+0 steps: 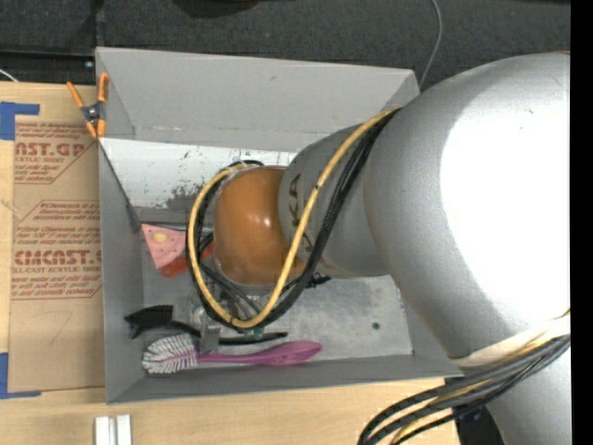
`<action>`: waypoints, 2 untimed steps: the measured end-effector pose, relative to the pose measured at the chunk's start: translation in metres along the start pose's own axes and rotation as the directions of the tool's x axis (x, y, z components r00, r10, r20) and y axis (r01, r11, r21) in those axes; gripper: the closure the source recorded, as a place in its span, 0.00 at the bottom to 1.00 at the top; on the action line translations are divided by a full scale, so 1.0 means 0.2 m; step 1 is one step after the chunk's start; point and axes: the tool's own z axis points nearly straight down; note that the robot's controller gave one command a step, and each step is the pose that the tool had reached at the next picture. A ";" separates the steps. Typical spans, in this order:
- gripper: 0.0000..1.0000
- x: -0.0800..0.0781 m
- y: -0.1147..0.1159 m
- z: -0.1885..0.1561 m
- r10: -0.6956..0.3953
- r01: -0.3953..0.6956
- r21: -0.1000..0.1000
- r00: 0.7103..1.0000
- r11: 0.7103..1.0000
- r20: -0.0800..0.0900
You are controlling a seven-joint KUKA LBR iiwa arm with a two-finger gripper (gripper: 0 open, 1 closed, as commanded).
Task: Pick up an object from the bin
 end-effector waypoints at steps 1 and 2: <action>1.00 0.01 0.00 -0.05 -0.001 0.001 0.002 1.000 1.000 -0.007; 1.00 0.01 0.00 -0.15 -0.001 0.001 0.002 1.000 1.000 -0.009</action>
Offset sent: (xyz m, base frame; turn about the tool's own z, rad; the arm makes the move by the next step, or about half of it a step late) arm -0.0019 -0.0006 0.0524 -0.0005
